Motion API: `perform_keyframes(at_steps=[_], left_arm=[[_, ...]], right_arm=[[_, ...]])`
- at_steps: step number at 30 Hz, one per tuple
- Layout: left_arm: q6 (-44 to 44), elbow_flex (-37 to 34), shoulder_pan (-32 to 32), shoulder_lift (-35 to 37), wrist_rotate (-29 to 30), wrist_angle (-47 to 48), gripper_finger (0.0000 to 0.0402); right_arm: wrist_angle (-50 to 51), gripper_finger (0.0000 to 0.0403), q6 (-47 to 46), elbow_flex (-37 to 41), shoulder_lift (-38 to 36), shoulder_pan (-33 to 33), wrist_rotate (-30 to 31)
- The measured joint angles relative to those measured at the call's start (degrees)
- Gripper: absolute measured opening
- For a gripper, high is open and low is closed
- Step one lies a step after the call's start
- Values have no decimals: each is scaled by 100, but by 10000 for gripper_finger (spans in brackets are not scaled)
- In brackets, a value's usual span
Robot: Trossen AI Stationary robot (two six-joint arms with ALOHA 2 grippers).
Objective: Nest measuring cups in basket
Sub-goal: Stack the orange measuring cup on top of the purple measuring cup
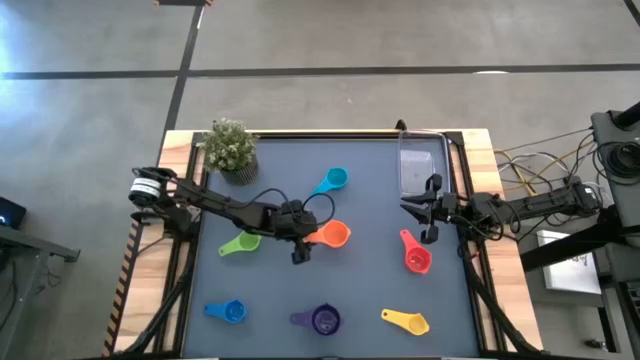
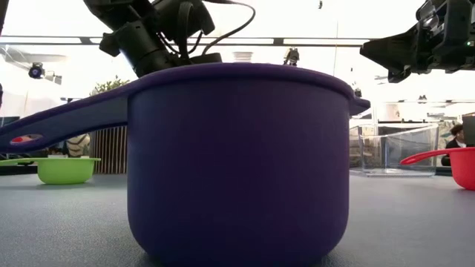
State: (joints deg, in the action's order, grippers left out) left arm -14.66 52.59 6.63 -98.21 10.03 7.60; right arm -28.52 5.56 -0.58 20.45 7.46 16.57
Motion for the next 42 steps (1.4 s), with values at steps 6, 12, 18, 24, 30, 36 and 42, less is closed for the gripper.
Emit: perform_keyframes(at_steps=[6, 12, 18, 24, 30, 36, 42], left_arm=[[-116, -80, 2, 0, 294, -111, 261], [-98, -87, 0, -11, 312, -135, 254], [-92, -89, 2, -340, 301, -159, 234], [-92, -76, 7, -658, 296, -204, 210], [-92, -76, 9, -638, 252, -202, 172], [-88, -89, 5, -542, 263, -161, 154], [-87, -93, -2, -494, 261, -177, 153]], right_arm=[[-1, 73, 0, -1, 0, 0, 1], [0, 73, 0, -1, 0, 1, 0], [1, 73, 1, -1, 0, 0, -1], [1, 73, 0, 0, 0, 2, -1], [1, 73, 1, -2, 0, 1, 0], [1, 73, 1, -1, 0, 1, 0], [1, 73, 0, 0, 0, 0, 1]])
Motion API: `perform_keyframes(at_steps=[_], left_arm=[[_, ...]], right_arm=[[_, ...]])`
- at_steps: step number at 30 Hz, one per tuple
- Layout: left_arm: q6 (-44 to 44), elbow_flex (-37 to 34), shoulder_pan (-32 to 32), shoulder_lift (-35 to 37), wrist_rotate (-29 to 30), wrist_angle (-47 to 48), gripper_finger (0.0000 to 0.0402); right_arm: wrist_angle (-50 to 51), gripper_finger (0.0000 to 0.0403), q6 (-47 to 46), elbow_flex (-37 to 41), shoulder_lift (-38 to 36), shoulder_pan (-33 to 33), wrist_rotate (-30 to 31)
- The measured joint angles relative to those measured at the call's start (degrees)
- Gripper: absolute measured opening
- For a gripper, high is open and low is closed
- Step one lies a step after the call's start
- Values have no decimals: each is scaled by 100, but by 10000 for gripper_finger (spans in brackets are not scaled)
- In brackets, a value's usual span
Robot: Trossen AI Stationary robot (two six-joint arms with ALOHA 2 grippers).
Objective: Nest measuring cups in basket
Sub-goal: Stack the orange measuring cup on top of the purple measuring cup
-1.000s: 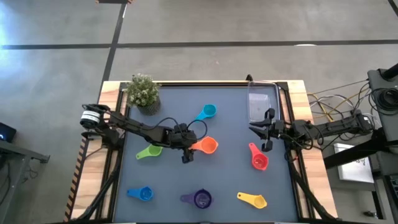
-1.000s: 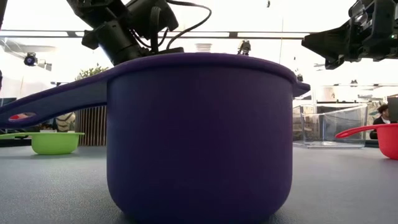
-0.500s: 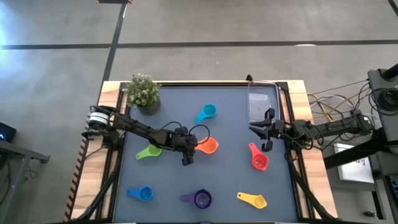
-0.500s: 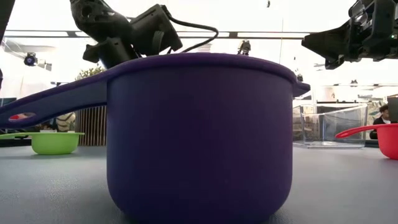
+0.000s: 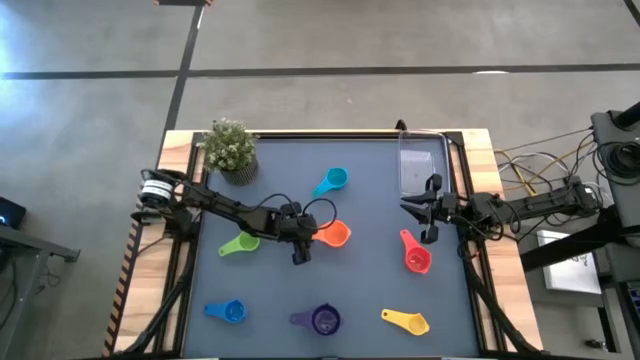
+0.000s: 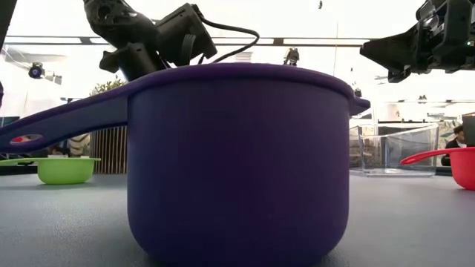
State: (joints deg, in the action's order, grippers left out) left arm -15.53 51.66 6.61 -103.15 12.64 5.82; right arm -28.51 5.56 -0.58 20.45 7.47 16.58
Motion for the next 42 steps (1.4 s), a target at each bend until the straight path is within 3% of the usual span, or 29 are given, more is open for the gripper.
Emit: perform_keyframes(at_steps=[7, 14, 24, 28, 42], left_arm=[[41, 0, 0, 2, -5, -10, 149], [129, 0, 4, 24, -10, -20, 97], [321, 2, 12, 382, -25, 133, 101], [308, 2, 88, 690, -345, 292, 97], [-78, 7, 1437, 1506, -333, 848, 97]], right_arm=[[0, 73, 0, -2, 0, 2, -1], [0, 73, 0, -2, 0, 0, -2], [1, 73, 0, -2, 0, 1, 0], [1, 73, 0, -2, 0, 1, -2], [0, 73, 0, -2, 0, 0, 0]])
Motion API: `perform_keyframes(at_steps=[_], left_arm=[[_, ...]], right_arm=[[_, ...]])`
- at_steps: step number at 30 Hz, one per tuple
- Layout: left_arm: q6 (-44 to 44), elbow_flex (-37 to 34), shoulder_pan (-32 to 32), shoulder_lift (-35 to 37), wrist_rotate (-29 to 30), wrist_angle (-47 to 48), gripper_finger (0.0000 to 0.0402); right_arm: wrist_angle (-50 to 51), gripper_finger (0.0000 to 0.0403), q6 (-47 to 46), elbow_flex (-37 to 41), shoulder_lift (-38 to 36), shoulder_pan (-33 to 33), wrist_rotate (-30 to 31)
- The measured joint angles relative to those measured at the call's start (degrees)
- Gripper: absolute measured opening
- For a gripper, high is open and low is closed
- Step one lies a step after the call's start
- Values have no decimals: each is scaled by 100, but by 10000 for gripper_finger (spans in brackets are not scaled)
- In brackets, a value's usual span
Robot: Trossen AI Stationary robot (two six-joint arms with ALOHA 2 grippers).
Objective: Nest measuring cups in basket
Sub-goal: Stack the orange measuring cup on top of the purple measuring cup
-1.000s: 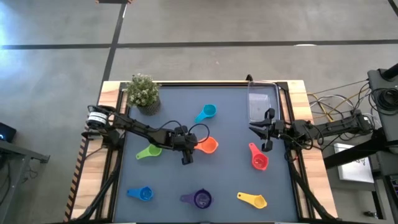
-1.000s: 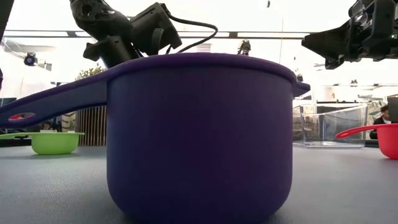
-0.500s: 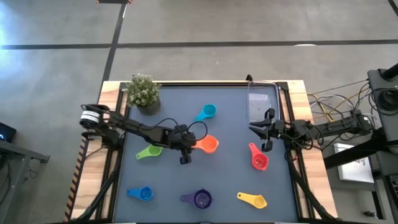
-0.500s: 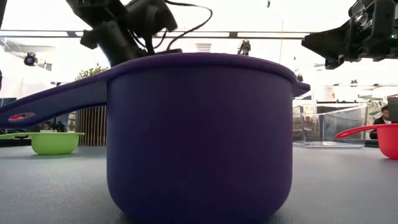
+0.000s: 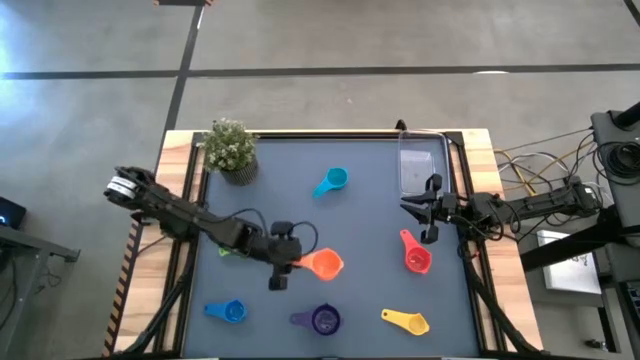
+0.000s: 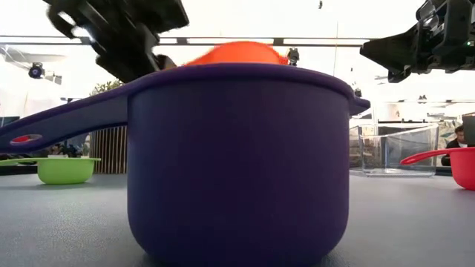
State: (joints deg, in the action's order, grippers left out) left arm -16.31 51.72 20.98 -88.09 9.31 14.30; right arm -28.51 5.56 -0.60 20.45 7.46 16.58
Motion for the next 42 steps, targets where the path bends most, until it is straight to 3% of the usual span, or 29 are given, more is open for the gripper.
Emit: perform_keyframes(at_steps=[8, 14, 23, 28, 42], left_arm=[[-240, 50, 906, -63, 629, -455, 99], [-122, 811, 1253, -508, 815, -227, 99], [17, 2056, 1610, -1397, 826, 1167, 99], [14, 2436, 1682, -1821, 821, 1453, 105], [-495, 2251, 1673, -1932, 845, 1511, 103]], right_arm=[[2, 73, 1, 1, -1, 1, -1], [5, 73, 1, 0, 0, 1, -1], [8, 73, 0, 1, 0, 2, -1], [9, 73, 0, 0, 0, 0, 0], [48, 73, 0, 2, 0, 2, 0]])
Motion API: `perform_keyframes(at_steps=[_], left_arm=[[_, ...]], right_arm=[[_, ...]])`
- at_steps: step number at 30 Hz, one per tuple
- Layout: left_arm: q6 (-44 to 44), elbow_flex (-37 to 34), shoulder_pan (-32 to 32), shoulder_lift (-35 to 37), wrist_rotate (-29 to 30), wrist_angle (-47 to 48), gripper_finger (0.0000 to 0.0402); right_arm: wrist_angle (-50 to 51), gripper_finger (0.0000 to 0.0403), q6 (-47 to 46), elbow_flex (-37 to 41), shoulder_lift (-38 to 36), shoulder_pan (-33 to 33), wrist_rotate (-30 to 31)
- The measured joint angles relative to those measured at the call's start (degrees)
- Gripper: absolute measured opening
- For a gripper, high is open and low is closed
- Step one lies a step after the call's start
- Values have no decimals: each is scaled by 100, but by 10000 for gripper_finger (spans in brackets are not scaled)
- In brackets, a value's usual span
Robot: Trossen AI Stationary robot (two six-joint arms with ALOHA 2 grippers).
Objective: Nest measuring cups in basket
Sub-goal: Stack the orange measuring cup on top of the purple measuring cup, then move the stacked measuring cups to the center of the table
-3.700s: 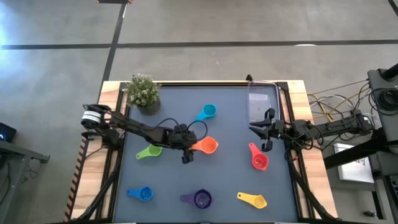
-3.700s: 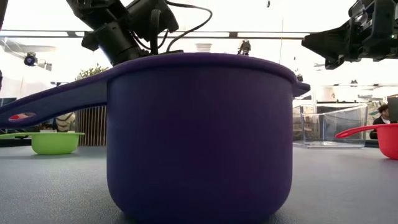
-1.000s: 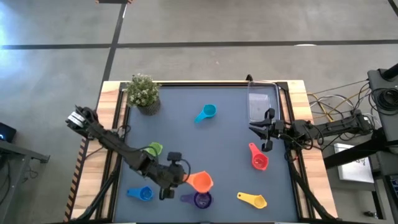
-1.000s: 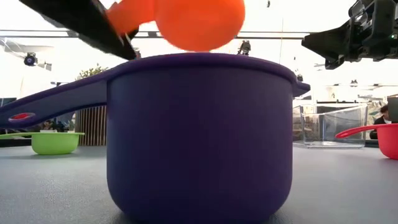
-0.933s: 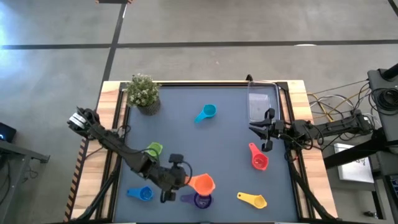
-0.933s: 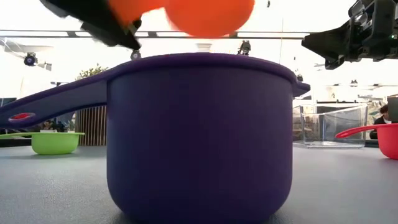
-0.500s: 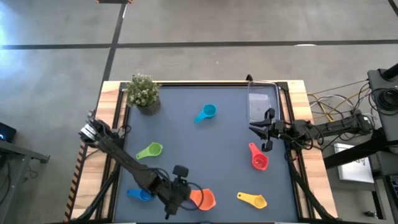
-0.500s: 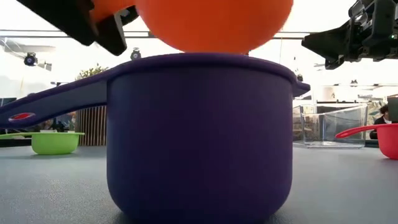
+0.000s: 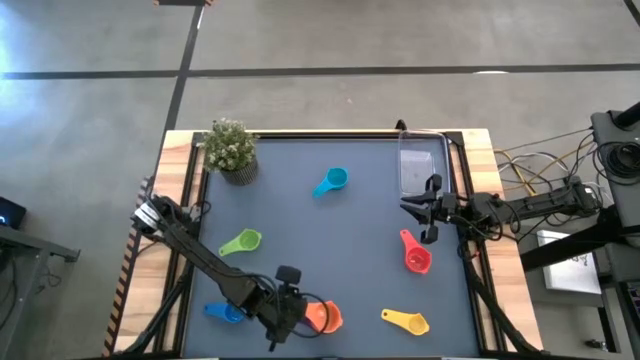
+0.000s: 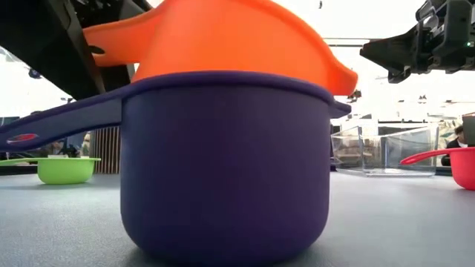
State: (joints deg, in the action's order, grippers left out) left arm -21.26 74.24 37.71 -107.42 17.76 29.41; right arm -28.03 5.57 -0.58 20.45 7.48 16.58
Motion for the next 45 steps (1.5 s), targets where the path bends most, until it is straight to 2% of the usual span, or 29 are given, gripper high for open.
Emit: perform_keyframes(at_steps=[5, 9, 14, 18, 29, 36, 41, 45], left_arm=[[-190, 56, -4, 0, 72, 47, 117], [-303, 196, -4, 0, -199, 160, 140], [-719, 492, 24, 0, -473, 688, 174], [-928, 710, 90, 0, -448, 1138, 196], [-1036, 711, 128, -133, 127, 613, 248], [-1238, 741, 87, -506, -165, 514, 299], [-1243, 741, 82, -647, -183, 452, 307], [-1235, 741, 74, -667, -179, 463, 294]], right_arm=[[25, 73, 2, 0, 0, -2, -2], [31, 73, 0, -2, 0, -2, -1], [36, 73, 0, 0, 0, 0, -2], [50, 73, 0, 0, 0, 0, -2], [77, 73, 0, 0, 0, 0, -1], [81, 73, 0, -2, 0, 0, 0], [83, 73, 0, -2, -1, -1, -2], [117, 73, 0, -1, 0, -1, -1]])
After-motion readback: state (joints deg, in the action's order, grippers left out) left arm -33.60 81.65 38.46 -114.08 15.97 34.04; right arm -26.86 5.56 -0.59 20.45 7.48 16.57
